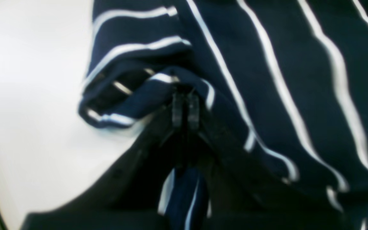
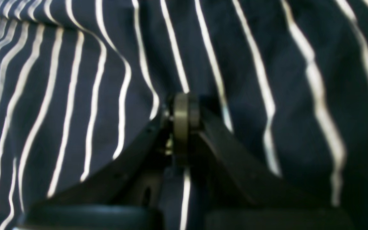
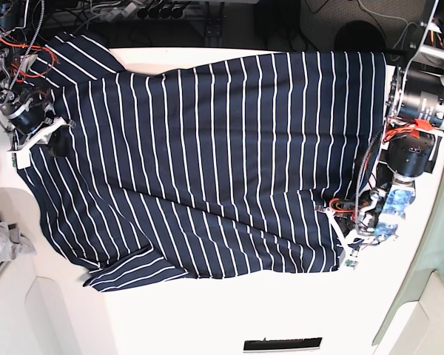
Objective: Layout the t-shirt on the table in an organized manner, then fold the t-shirt properly
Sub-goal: 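Hold the shirt edge with both grippers and smooth it flat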
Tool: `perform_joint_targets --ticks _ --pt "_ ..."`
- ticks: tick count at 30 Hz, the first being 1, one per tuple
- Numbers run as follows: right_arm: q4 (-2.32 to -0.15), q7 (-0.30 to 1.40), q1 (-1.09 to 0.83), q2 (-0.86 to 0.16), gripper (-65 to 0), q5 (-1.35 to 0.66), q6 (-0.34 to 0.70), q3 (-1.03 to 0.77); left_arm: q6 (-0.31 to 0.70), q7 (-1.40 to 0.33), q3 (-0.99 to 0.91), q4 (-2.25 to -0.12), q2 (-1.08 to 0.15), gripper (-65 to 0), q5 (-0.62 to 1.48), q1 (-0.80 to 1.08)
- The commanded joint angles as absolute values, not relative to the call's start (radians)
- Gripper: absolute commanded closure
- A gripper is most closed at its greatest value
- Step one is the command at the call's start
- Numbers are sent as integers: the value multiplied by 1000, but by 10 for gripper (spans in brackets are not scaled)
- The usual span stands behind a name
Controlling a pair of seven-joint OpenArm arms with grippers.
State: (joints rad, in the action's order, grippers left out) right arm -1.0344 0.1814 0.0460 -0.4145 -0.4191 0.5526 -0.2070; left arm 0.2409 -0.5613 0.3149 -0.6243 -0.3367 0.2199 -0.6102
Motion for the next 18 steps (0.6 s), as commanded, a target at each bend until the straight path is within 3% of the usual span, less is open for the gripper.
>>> perform_joint_targets --ticks 1,8,18 --pt "-1075 150 84 -432 0 -435 557 -216 258 -546 313 -668 -364 0 243 -635" --pt "-1060 152 223 -423 0 -332 554 -215 292 -607 313 -921 -461 0 326 -546" --pt "-751 147 388 -410 0 -264 554 -188 287 -574 313 -929 -480 0 310 -405"
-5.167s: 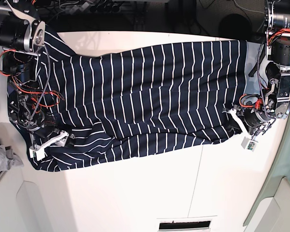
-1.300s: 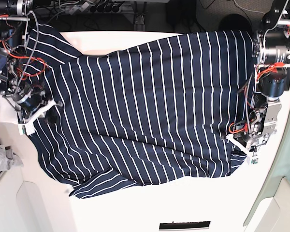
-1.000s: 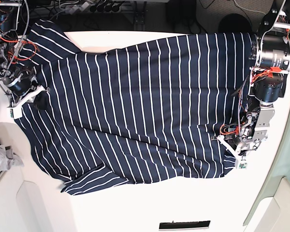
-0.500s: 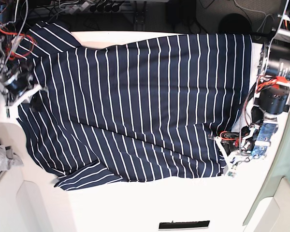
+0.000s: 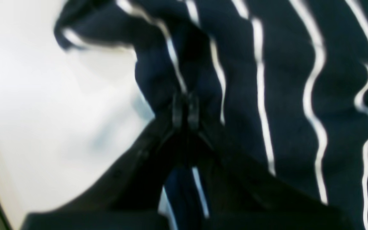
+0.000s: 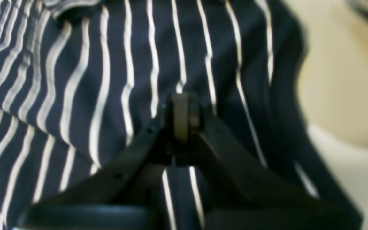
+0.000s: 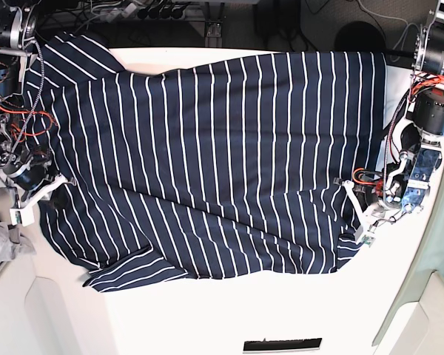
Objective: Layout the t-shirt on the table in an organized manner, then fold the t-shirt properly
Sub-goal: 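Hold the shirt edge with both grippers and smooth it flat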
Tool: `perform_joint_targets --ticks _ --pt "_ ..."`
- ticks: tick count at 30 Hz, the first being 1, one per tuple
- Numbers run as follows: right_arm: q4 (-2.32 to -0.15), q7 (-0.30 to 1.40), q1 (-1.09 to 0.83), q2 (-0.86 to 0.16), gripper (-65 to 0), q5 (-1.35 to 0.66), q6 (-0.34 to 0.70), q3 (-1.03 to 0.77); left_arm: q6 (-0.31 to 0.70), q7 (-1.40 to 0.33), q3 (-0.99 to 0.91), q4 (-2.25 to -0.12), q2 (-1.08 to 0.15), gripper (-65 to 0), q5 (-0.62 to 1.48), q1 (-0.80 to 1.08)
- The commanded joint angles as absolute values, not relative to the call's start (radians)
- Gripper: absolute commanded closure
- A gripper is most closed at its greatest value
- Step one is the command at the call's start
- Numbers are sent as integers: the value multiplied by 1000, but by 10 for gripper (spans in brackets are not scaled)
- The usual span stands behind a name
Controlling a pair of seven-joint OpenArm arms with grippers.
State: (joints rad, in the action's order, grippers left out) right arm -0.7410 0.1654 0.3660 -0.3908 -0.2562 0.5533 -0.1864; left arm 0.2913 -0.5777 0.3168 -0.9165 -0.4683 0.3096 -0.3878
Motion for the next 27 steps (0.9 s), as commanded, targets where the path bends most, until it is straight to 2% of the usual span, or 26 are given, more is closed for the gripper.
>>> perform_joint_targets --ticks 1,4,14,19,27 --pt "-734 132 387 -410 0 -260 554 -187 273 -571 313 -928 -480 0 299 -395" --pt "-702 126 382 -410 0 -242 554 -187 246 -573 313 -923 -481 0 247 -366" --pt "-695 124 340 -418 0 -243 549 -187 259 -611 313 -867 -508 0 219 -351" --pt "-695 123 334 -418 0 -243 547 -187 362 -613 313 -867 -510 0 253 -343" --pt "-695 123 335 -418 0 -243 547 -187 326 -603 313 -867 -511 0 296 -344"
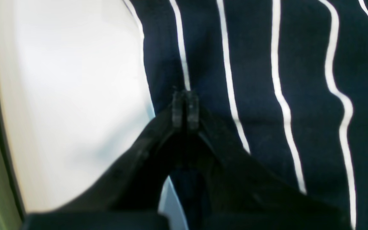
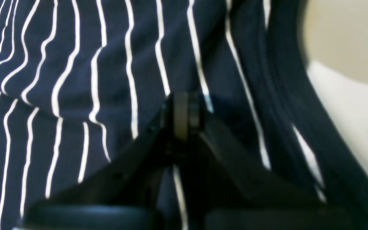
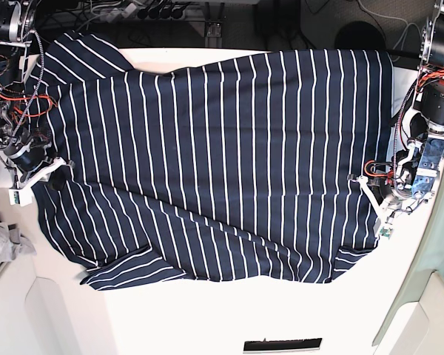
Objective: Layout the t-shirt on the table in an organized manner, then fold the t-shirt properly
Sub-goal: 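Hold the shirt edge with both grippers and smooth it flat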
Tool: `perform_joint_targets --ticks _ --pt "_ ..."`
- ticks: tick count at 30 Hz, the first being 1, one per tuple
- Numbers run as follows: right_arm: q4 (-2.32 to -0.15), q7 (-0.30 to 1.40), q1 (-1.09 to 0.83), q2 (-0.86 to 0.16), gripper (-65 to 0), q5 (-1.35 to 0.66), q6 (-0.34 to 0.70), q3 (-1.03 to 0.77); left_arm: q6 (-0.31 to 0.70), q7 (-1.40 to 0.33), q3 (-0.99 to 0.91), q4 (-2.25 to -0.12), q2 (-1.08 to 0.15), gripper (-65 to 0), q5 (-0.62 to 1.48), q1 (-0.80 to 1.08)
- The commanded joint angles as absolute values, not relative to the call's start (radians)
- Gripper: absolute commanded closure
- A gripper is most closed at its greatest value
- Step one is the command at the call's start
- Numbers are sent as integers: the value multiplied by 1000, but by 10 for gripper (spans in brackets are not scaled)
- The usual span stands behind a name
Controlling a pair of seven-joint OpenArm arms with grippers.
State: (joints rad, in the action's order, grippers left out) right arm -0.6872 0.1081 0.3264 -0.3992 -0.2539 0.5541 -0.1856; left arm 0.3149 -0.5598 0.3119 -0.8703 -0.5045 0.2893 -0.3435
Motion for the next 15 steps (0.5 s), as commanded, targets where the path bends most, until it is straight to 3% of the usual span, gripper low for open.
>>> perform_joint_targets --ticks 1,12,15 --pt "-695 123 335 -418 0 -243 547 -187 325 -603 313 -867 -513 0 296 -344" --pt "-696 123 335 -418 0 -244 547 -187 321 -598 313 -1031 -516 0 296 -344" --pt "-698 123 334 -419 0 -266 547 -187 278 -560 313 -1070 -516 0 295 -344"
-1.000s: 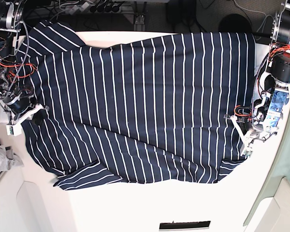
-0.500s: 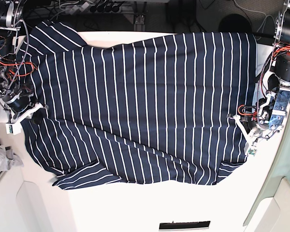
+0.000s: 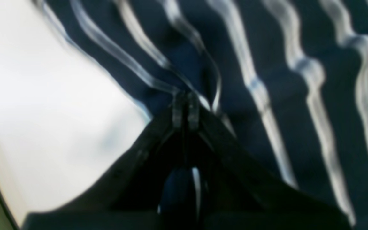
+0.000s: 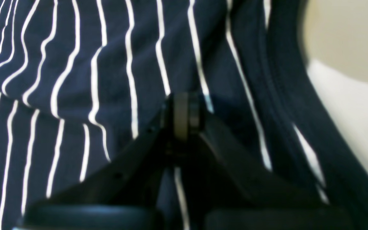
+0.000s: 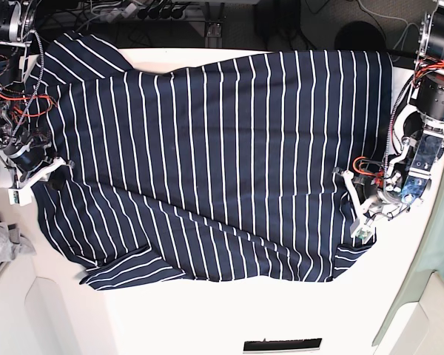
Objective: Layout the t-shirt on the table in an organized manner, then fold the t-shirt properly
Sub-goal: 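Hold the shirt edge with both grippers and smooth it flat, then release the shirt and raise both grippers toward the shirt's collar end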
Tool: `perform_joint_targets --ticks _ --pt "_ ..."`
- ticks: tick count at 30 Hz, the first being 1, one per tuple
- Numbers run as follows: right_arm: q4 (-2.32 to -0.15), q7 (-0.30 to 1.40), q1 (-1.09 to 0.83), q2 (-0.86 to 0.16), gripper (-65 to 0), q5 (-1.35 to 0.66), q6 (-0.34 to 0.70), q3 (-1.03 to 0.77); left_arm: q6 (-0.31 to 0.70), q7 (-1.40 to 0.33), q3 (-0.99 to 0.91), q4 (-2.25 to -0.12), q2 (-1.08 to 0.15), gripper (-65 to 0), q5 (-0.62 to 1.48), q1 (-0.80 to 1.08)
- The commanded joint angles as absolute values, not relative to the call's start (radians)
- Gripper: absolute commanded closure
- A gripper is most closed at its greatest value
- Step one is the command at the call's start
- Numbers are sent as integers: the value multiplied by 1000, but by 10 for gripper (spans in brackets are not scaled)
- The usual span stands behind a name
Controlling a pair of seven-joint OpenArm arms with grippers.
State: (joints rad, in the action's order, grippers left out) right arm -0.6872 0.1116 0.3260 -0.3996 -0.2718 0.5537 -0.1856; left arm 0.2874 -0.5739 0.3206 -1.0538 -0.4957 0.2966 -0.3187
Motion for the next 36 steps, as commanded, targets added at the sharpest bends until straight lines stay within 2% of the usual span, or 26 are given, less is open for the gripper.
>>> perform_joint_targets --ticks 1,8,12,18,25,32,36 --pt "-699 123 335 -419 0 -280 547 -187 267 -549 313 -1071 -516 0 295 -347" --pt "-764 123 334 -437 0 -307 554 -188 249 -513 313 -1071 -516 0 234 -349" --pt "-803 126 334 -447 0 -308 554 -188 191 -509 313 -1066 -516 0 178 -349" --pt "-808 128 334 -448 0 -307 554 -188 230 -509 313 -1111 -530 0 225 -339" --pt "-890 178 252 -474 0 -327 557 -199 231 -557 313 -1379 -580 0 252 -204" --pt "-1094 257 91 -487 0 -434 558 -277 231 -549 224 -1438 -582 0 251 -43" --pt "-1152 283 7 -487 0 -479 558 -299 266 -526 182 -1438 -582 0 250 33"
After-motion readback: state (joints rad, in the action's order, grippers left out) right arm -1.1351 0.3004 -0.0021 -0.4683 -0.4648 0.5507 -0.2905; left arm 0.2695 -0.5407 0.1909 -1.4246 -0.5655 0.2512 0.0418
